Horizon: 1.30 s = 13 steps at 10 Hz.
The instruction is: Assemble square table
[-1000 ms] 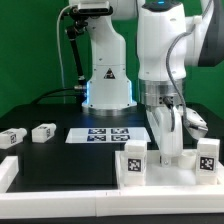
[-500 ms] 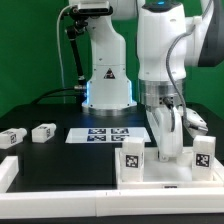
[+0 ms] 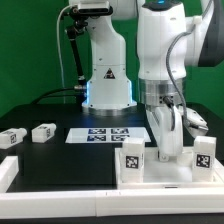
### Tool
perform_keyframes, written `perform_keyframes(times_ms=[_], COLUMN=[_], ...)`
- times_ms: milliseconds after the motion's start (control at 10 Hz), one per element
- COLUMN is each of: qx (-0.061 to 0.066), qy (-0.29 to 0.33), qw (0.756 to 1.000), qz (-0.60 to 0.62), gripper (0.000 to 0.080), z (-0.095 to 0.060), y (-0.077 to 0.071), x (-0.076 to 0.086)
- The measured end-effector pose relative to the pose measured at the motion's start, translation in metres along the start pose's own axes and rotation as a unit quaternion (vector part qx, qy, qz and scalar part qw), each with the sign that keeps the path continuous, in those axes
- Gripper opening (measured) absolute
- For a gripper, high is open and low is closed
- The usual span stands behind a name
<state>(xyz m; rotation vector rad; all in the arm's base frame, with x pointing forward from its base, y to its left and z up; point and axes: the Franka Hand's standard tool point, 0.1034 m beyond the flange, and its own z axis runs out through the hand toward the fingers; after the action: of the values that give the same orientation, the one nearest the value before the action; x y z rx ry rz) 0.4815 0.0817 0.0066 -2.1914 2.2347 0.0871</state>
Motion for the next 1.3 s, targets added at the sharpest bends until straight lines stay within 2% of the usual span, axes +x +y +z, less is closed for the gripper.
perform_keyframes(times_ms=[400, 500, 600, 700, 800, 900, 1000, 1300], qx=[0.003, 0.035, 0.055, 0.07, 0.082, 0.087, 0.082, 0.073], qy=[0.001, 0.012, 0.024, 0.038, 0.058, 0.077, 0.073, 0.073], qw=[1.0, 0.998, 0.997, 0.994, 0.982, 0.967, 0.959, 0.934], qz=[-0.005, -0.046, -0.056, -0.077, -0.159, -0.227, -0.263, -0.342], gripper=[0.0064, 0.0064, 0.0064, 0.0064, 0.0064, 0.0064, 0.0064, 0.0064], z=[0.0, -0.004, -0.006, -0.007, -0.009, -0.008, -0.005, -0.002], y=[-0.001, -0.001, 0.007, 0.01, 0.01, 0.016, 0.019, 0.02], x=[0.001, 0.017, 0.036, 0.051, 0.065, 0.083, 0.089, 0.084])
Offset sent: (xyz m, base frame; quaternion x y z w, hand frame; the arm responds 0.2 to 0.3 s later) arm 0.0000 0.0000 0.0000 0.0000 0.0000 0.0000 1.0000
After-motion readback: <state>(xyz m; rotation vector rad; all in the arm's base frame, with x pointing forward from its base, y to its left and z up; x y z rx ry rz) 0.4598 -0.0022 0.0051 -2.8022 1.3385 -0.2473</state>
